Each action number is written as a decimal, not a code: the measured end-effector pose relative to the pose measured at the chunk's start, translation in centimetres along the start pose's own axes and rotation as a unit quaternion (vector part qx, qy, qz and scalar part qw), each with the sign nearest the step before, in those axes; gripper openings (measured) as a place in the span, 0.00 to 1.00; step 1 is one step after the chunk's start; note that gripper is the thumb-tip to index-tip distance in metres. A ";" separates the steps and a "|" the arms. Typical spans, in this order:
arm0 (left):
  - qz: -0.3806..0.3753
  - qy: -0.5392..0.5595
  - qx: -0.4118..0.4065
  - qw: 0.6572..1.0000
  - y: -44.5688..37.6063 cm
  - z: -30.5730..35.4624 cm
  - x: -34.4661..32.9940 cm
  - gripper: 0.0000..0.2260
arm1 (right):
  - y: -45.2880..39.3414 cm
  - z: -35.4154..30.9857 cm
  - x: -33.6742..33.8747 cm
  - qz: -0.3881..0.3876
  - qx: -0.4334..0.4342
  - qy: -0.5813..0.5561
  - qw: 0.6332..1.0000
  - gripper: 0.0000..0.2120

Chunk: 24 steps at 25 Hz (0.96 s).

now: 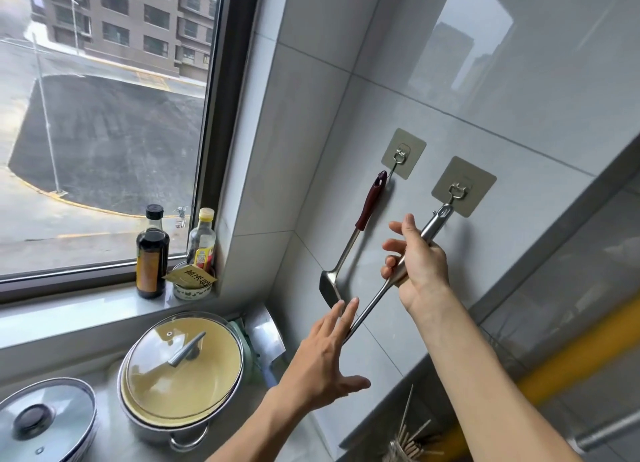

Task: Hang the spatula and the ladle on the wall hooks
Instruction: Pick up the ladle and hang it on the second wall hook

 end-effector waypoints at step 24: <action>0.040 -0.127 0.024 0.991 -1.0 -0.6 -1.5 0.59 | 0.0 -0.4 -0.6 -0.025 0.015 0.031 0.999 0.16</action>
Point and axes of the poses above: each hand's wrist, its own y-axis away from the middle knuckle, its own x-axis out of the back of the hand, z = x × y, the point moved 2 cm from there along -y, towards the middle knuckle, and after that the axes turned 2 degrees about z, right-handed, at the moved point
